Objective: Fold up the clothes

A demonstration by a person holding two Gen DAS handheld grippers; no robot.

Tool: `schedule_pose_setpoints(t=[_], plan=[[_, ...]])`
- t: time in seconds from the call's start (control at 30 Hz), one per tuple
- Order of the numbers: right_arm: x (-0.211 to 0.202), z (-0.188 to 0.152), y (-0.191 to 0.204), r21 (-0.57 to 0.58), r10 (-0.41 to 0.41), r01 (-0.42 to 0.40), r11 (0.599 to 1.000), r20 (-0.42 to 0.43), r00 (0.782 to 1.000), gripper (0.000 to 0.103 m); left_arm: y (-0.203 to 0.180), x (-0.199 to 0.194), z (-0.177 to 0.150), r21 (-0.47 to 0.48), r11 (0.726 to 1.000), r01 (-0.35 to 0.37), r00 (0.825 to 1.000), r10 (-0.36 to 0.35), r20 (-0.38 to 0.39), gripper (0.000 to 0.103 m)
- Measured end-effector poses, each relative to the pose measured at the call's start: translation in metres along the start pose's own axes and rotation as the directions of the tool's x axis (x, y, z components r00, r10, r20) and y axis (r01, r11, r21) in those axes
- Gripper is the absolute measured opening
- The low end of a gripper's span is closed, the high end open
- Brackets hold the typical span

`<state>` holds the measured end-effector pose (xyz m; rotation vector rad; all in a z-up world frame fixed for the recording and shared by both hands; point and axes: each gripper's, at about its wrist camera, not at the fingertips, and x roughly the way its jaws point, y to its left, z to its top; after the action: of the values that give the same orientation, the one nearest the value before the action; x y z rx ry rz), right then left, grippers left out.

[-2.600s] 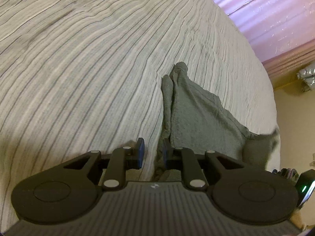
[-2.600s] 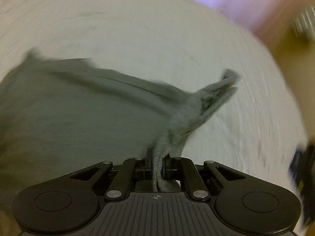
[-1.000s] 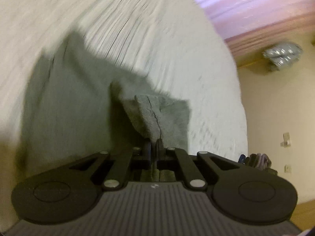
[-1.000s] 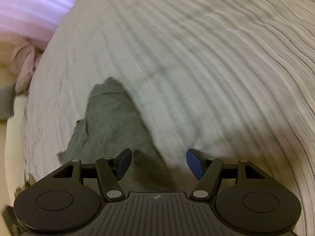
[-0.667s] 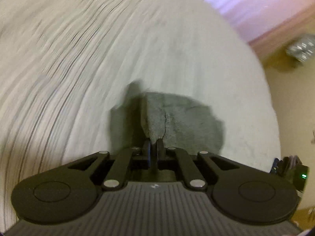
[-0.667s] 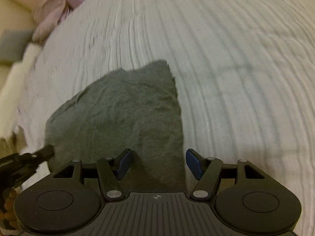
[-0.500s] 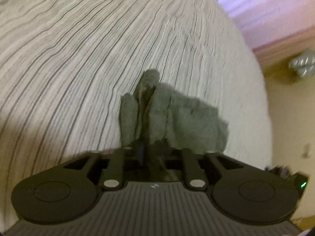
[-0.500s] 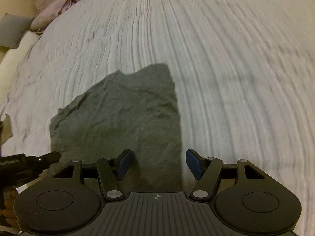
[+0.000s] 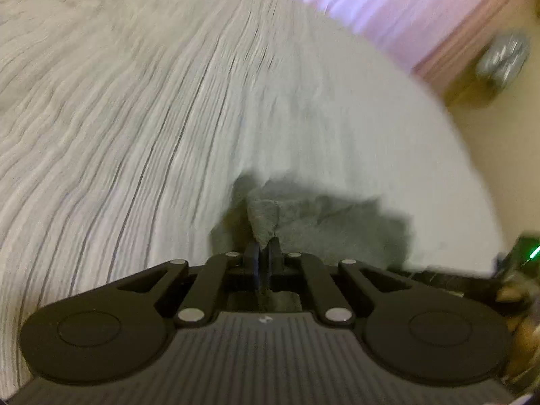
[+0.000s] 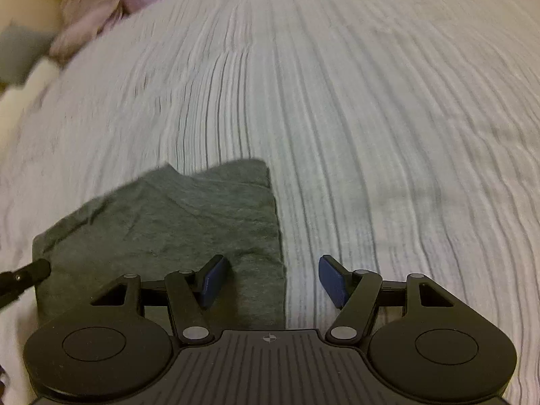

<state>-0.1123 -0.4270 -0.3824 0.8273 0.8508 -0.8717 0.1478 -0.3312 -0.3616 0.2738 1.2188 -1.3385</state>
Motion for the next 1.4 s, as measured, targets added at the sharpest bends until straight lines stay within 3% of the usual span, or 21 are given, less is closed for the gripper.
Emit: schedule_pose_setpoints(t=[0.1,0.17,0.3,0.4,0.5,0.6,0.77,0.9,0.97,1.03,1.13,1.17,1.2,1.23,1.27,1.33,1.4], plan=[[-0.004,-0.002,0.006,-0.028,-0.019,0.019,0.999,0.009,1.000,0.065,0.006,0.000,0.002,-0.064,0.998,0.000,1.000,0.000,0.000,0.011],[-0.014,-0.003,0.003,-0.005,-0.014,0.014,1.000,0.023,1.000,0.065,0.009,-0.008,0.006,-0.109,0.994,-0.003,1.000,0.005,0.017,0.023],[-0.041,-0.013,-0.013,0.038,-0.001,0.000,0.999,0.042,0.999,0.065,0.013,-0.043,-0.003,-0.163,0.986,0.034,0.999,-0.029,0.036,0.025],[-0.072,-0.031,-0.021,0.034,0.033,-0.035,0.999,0.052,0.998,0.065,0.008,-0.075,-0.027,-0.138,0.990,0.042,0.999,-0.041,0.010,0.025],[-0.103,-0.063,-0.022,-0.073,0.052,-0.048,0.996,0.050,0.997,0.065,0.002,-0.111,-0.066,-0.140,0.989,0.036,0.998,-0.044,-0.049,0.025],[-0.128,-0.100,-0.006,-0.232,0.048,-0.034,0.972,0.053,0.997,0.065,-0.002,-0.140,-0.111,-0.209,0.977,0.039,0.995,-0.057,-0.084,0.025],[-0.156,-0.160,0.025,-0.493,0.049,-0.005,0.870,0.076,0.996,0.065,0.005,-0.150,-0.156,-0.417,0.908,0.050,0.996,-0.077,-0.047,0.027],[-0.149,-0.191,0.045,-0.662,0.022,0.066,0.747,0.124,0.992,0.065,0.017,-0.135,-0.163,-0.558,0.825,0.095,0.995,-0.094,0.030,0.028],[-0.144,-0.204,0.051,-0.727,0.014,0.106,0.678,0.157,0.987,0.064,0.022,-0.130,-0.166,-0.594,0.797,0.108,0.994,-0.091,0.059,0.028],[-0.139,-0.216,0.056,-0.782,0.007,0.143,0.606,0.185,0.983,0.048,0.026,-0.123,-0.165,-0.616,0.778,0.120,0.993,-0.092,0.078,0.028],[-0.127,-0.227,0.058,-0.829,-0.004,0.198,0.523,0.230,0.973,0.044,0.028,-0.116,-0.165,-0.632,0.763,0.133,0.991,-0.092,0.098,0.023],[-0.122,-0.231,0.059,-0.846,-0.004,0.215,0.488,0.244,0.970,0.042,0.028,-0.116,-0.165,-0.630,0.764,0.141,0.990,-0.093,0.109,0.011],[-0.118,-0.234,0.060,-0.859,-0.009,0.229,0.458,0.254,0.967,0.032,0.028,-0.117,-0.165,-0.620,0.771,0.148,0.988,-0.094,0.119,0.002],[-0.113,-0.235,0.060,-0.870,-0.011,0.230,0.437,0.250,0.968,0.009,0.027,-0.120,-0.164,-0.596,0.786,0.163,0.985,-0.102,0.136,0.002],[-0.112,-0.235,0.060,-0.869,-0.010,0.224,0.442,0.245,0.969,0.005,0.025,-0.126,-0.163,-0.561,0.807,0.185,0.981,-0.114,0.160,0.002],[-0.120,-0.231,0.057,-0.845,0.014,0.222,0.487,0.261,0.965,0.005,0.017,-0.143,-0.163,-0.458,0.863,0.211,0.970,-0.126,0.209,0.002],[-0.127,-0.231,0.054,-0.831,0.030,0.211,0.515,0.263,0.964,0.004,0.014,-0.156,-0.167,-0.382,0.904,0.189,0.970,-0.111,0.217,0.002]])
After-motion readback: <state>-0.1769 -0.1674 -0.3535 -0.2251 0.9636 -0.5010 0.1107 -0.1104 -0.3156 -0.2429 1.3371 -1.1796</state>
